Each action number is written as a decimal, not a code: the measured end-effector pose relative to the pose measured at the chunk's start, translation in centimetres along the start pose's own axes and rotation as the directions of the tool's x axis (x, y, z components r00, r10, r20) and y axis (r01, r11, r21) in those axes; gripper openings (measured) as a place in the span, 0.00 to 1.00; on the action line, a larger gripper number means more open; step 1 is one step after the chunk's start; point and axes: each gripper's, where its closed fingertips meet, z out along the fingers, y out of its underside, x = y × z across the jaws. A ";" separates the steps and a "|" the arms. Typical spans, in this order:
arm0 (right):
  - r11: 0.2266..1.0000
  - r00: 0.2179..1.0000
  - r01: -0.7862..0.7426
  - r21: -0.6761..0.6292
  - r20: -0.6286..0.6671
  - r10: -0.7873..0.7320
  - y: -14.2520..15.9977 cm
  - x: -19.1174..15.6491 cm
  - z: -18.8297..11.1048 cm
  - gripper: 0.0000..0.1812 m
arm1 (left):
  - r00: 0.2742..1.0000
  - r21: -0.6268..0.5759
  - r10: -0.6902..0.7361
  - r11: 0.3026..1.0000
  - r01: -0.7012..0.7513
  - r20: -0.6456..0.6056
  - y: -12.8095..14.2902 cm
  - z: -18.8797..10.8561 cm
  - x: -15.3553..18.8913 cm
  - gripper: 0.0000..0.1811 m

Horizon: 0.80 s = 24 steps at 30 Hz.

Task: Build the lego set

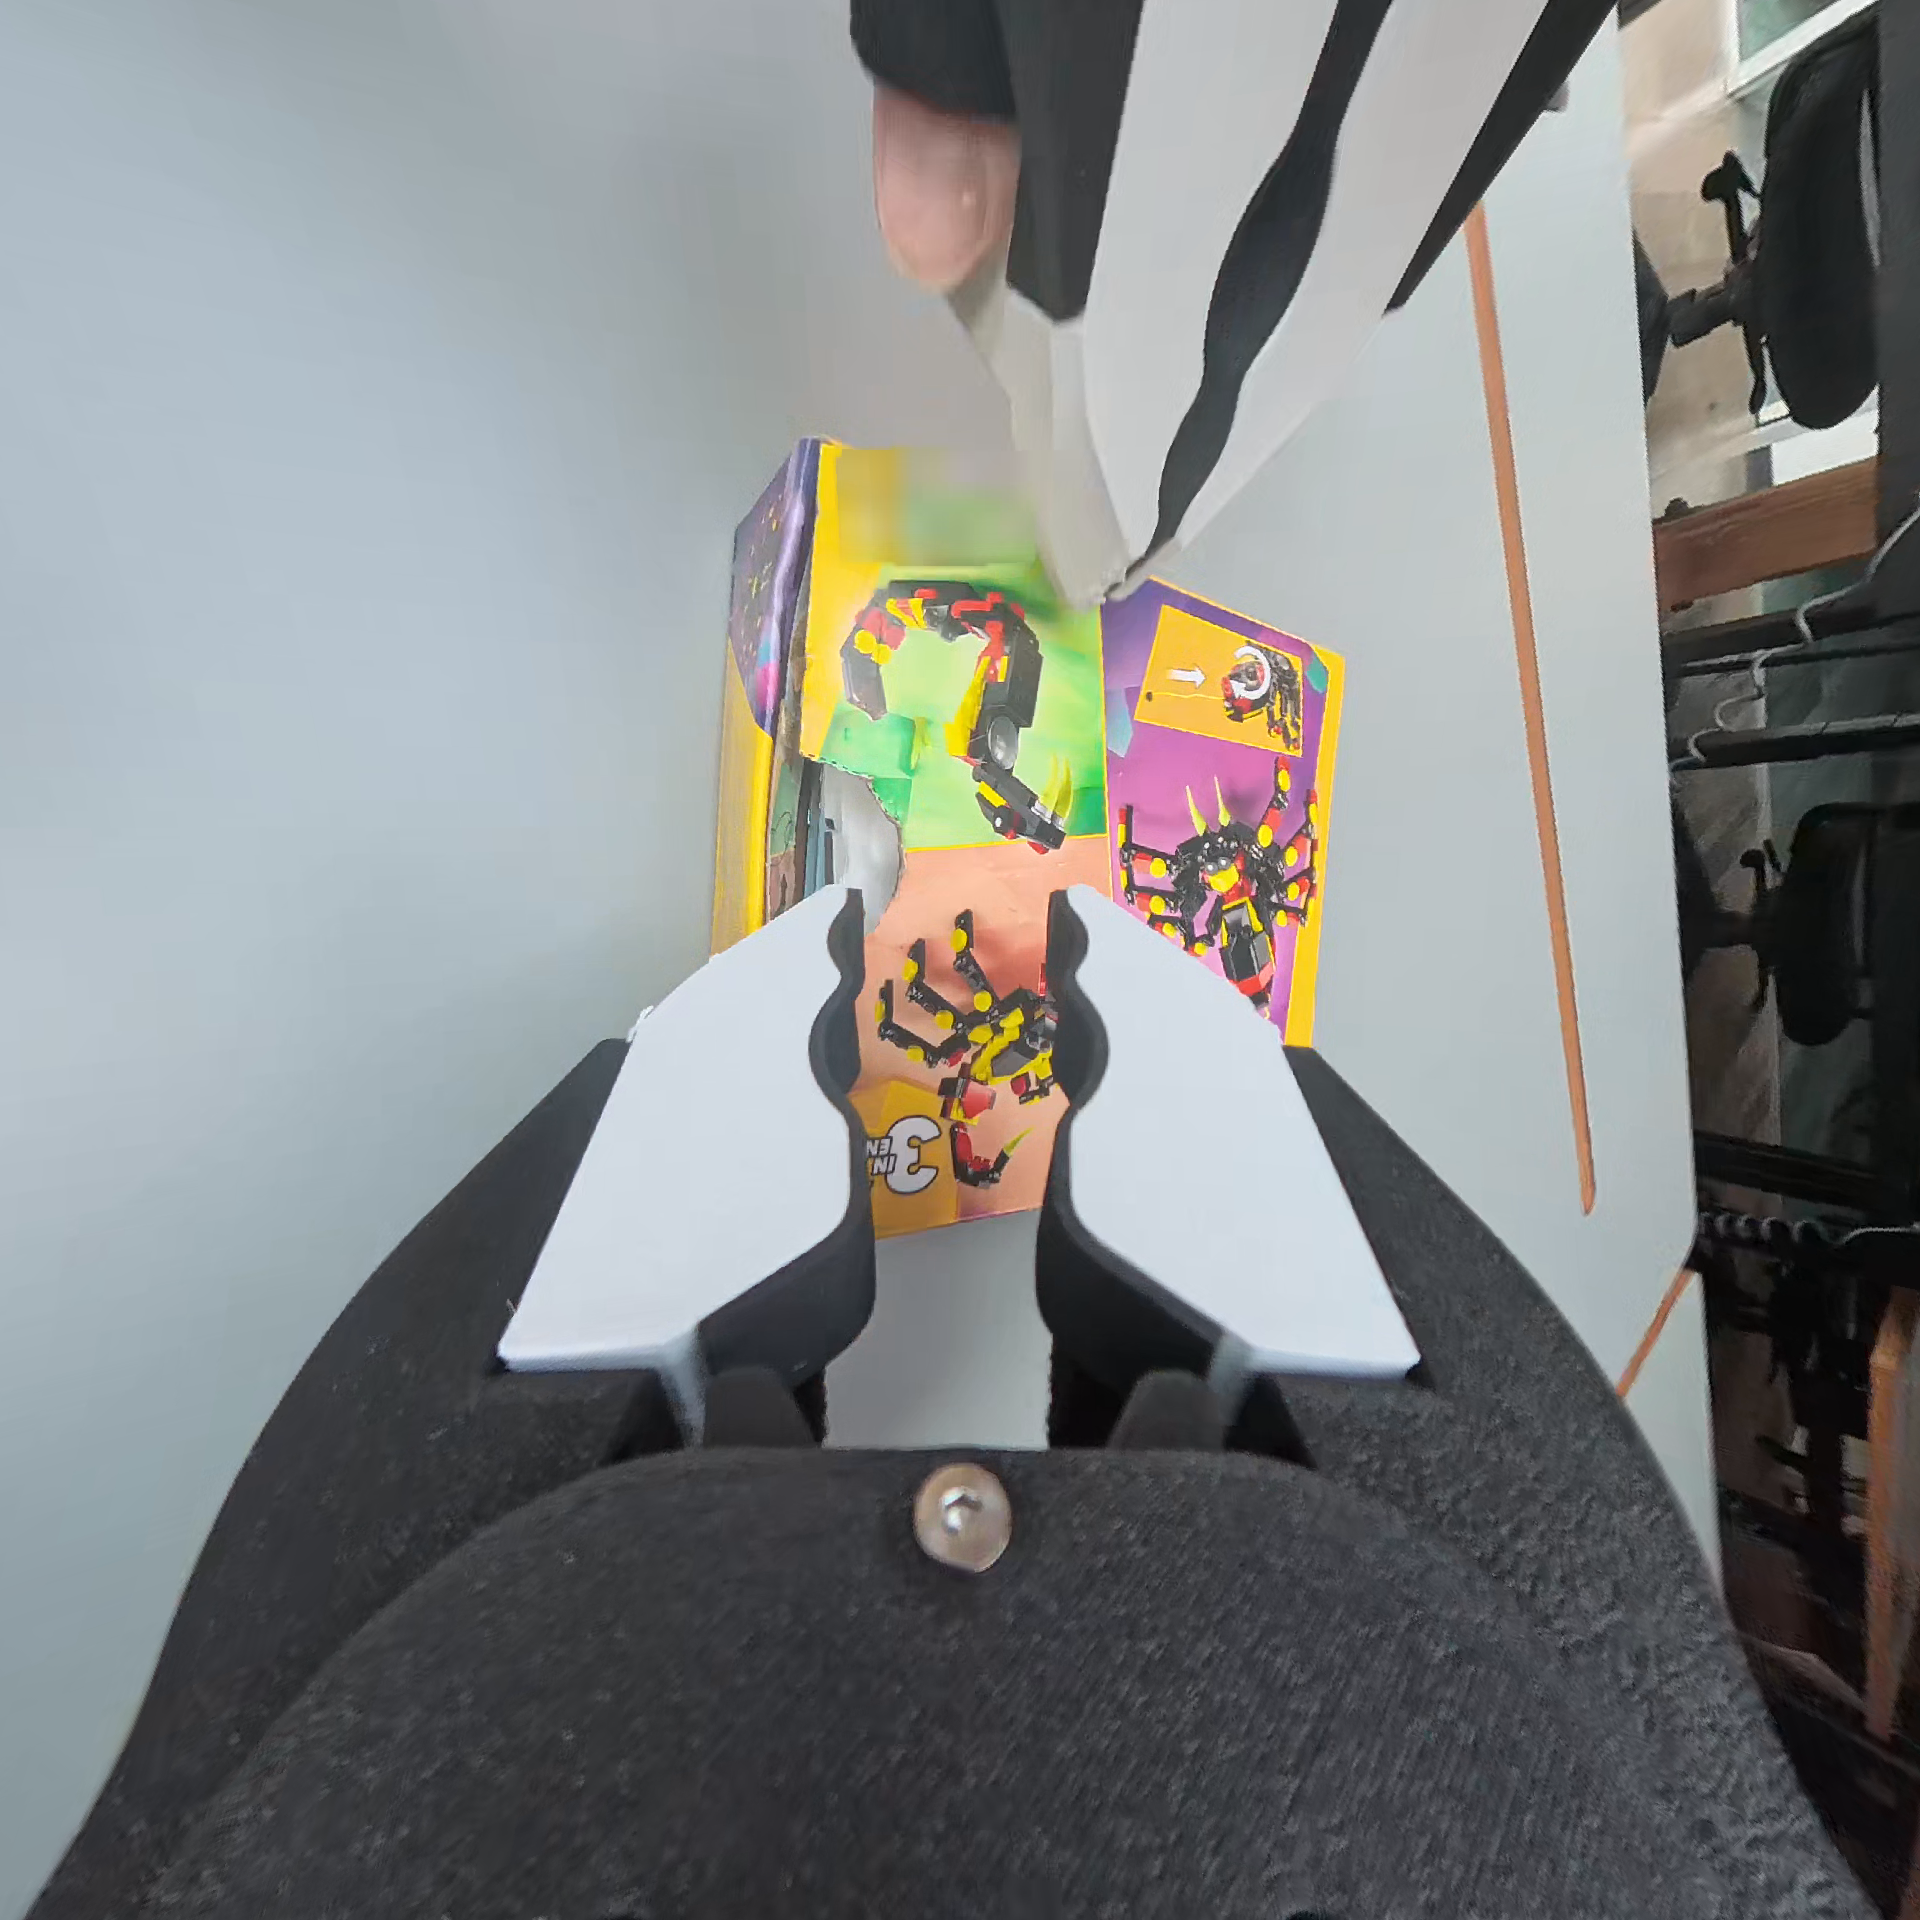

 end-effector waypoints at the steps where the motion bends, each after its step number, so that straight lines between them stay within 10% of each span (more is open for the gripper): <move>1: 0.998 0.999 0.052 -0.021 0.005 -0.052 0.1 -0.2 0.5 0.18 | 0.999 0.020 -0.001 1.000 0.000 0.035 0.5 -0.8 0.2 0.02; 13: 0.897 0.897 0.441 0.020 0.031 -0.441 -2.8 -0.1 3.5 0.12 | 0.986 0.246 -0.124 0.965 0.093 0.110 3.3 -3.9 5.1 0.05; 24: 0.922 0.911 0.382 0.058 0.146 -0.387 -3.8 -0.2 4.8 0.16 | 0.981 0.326 -0.147 0.940 0.099 0.128 3.9 -3.4 3.6 0.05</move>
